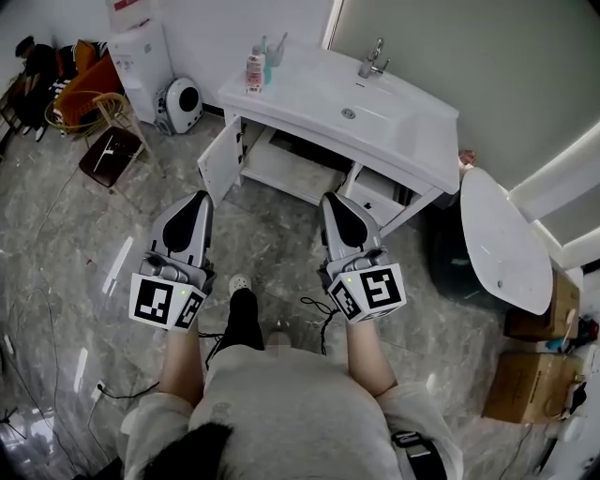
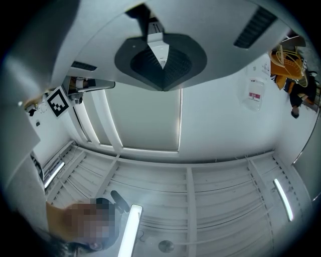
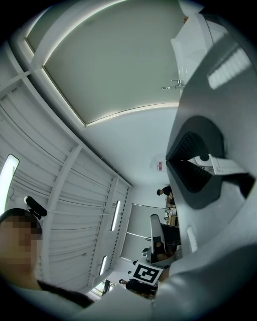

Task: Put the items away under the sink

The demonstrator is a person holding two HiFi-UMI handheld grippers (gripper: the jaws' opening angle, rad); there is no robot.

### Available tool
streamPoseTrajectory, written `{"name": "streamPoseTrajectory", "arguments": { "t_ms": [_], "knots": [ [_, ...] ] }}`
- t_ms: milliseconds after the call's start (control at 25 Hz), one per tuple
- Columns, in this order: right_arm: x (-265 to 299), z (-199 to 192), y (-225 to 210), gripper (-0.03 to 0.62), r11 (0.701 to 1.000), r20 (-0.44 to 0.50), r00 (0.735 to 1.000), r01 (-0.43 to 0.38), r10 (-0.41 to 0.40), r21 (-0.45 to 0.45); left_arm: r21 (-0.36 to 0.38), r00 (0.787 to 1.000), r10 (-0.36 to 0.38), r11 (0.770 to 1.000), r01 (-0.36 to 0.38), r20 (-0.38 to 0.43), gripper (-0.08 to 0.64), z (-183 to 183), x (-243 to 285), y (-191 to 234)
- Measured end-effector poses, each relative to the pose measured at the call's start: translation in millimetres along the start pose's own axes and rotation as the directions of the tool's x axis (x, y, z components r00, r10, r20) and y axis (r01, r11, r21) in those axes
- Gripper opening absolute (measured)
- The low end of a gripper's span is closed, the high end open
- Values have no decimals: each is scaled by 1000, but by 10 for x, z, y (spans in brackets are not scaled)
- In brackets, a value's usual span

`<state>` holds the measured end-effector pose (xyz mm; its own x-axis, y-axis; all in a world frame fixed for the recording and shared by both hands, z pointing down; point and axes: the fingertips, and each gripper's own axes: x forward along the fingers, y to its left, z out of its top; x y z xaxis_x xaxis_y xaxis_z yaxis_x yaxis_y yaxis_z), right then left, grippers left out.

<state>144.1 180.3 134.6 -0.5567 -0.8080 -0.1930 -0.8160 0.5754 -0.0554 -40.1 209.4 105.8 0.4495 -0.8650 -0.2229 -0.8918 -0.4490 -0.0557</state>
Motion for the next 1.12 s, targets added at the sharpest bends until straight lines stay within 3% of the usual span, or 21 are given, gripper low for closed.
{"name": "streamPoseTrajectory", "arguments": {
  "t_ms": [1120],
  "knots": [
    [2562,-365,-562,11,995,7,996,92,-92,-24,-28,996,-86,996,86,7,6,-430,1776,2161]
  ]
}}
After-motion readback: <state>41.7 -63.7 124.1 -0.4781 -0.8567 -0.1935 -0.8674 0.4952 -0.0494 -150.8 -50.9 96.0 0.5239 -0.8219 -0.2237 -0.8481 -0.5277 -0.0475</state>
